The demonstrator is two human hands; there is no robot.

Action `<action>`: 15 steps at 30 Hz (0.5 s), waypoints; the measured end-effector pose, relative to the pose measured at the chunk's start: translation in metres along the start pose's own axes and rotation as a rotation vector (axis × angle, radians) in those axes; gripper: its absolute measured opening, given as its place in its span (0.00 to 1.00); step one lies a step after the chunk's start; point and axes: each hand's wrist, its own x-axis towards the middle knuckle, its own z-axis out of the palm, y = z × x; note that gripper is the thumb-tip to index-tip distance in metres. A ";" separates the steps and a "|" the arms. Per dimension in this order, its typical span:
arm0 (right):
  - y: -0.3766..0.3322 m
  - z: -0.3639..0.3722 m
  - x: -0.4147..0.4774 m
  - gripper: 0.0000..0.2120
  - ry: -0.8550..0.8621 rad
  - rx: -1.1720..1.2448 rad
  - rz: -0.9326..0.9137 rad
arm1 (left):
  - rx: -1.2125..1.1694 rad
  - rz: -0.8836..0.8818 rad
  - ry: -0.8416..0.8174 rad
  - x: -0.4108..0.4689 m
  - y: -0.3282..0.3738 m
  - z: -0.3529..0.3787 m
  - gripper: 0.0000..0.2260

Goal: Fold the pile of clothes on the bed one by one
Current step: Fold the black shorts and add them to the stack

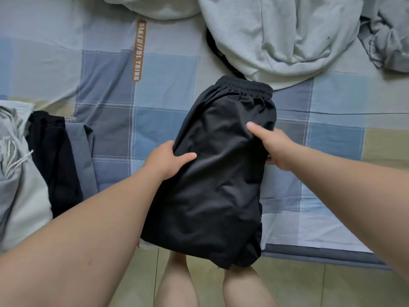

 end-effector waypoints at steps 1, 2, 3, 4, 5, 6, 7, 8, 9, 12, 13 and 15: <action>0.014 0.002 -0.005 0.31 -0.044 -0.026 0.000 | -0.004 -0.007 -0.016 -0.005 -0.008 0.002 0.23; 0.029 0.004 -0.010 0.27 -0.065 -0.035 0.005 | -0.016 -0.013 -0.034 -0.012 -0.018 0.004 0.22; 0.044 0.006 -0.015 0.22 -0.071 -0.043 0.008 | -0.032 -0.019 -0.052 -0.018 -0.027 0.006 0.21; 0.057 0.008 -0.022 0.18 -0.071 -0.056 0.011 | -0.043 -0.026 -0.070 -0.024 -0.036 0.008 0.19; 0.070 0.009 -0.027 0.16 -0.072 -0.067 0.015 | -0.049 -0.033 -0.087 -0.030 -0.045 0.010 0.18; 0.083 0.012 -0.034 0.14 -0.074 -0.071 0.017 | -0.057 -0.039 -0.099 -0.036 -0.054 0.012 0.19; 0.095 0.016 -0.040 0.13 -0.074 -0.066 0.019 | -0.069 -0.045 -0.108 -0.042 -0.063 0.014 0.19; 0.106 0.020 -0.048 0.12 -0.069 -0.056 0.022 | -0.079 -0.050 -0.117 -0.047 -0.071 0.017 0.18; 0.118 0.024 -0.054 0.11 -0.057 -0.048 0.024 | -0.091 -0.056 -0.129 -0.052 -0.079 0.020 0.18; 0.150 0.039 -0.073 0.14 -0.005 -0.063 0.024 | -0.144 -0.063 -0.171 -0.065 -0.100 0.030 0.11; 0.161 0.043 -0.079 0.16 0.014 -0.071 0.026 | -0.146 -0.056 -0.187 -0.069 -0.106 0.032 0.10; 0.182 0.052 -0.089 0.14 0.041 -0.071 0.054 | -0.155 -0.042 -0.211 -0.075 -0.119 0.038 0.10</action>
